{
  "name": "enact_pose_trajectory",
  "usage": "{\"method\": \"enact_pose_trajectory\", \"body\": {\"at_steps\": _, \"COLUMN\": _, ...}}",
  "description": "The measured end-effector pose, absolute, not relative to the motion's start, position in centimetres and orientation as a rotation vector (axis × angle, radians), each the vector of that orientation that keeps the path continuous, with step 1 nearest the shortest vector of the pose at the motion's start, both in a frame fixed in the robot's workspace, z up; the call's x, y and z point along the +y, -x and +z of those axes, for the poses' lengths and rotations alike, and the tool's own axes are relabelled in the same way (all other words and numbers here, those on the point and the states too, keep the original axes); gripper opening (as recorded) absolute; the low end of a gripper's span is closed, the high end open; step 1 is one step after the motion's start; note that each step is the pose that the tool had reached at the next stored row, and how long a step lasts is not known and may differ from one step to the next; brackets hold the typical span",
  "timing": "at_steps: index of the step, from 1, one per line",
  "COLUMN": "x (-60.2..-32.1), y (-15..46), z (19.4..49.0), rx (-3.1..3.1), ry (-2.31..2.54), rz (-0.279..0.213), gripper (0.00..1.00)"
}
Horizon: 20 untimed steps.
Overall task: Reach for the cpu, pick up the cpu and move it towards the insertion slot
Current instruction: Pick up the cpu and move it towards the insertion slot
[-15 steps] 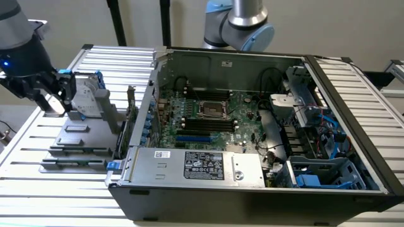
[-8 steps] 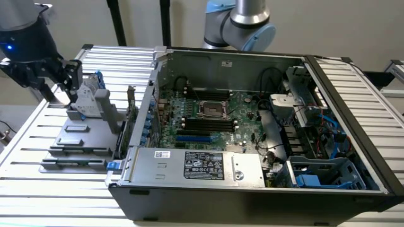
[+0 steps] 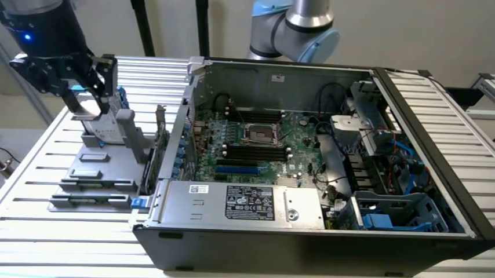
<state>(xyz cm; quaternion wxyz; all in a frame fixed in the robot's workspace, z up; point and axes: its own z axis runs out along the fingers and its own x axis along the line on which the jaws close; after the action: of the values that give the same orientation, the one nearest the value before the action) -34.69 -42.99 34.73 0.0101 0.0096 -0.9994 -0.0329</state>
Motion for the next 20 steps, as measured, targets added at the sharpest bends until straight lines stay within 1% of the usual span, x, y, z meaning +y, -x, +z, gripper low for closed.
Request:
{"method": "enact_pose_trajectory", "body": {"at_steps": 9, "x": -43.2, "y": 30.6, "z": 36.7, "rx": -3.118, "ry": -0.031, "rz": -0.152, "gripper": 0.55}}
{"method": "enact_pose_trajectory", "body": {"at_steps": 20, "x": -43.3, "y": 25.6, "z": 38.0, "rx": -3.115, "ry": -0.031, "rz": -0.2, "gripper": 0.55}}
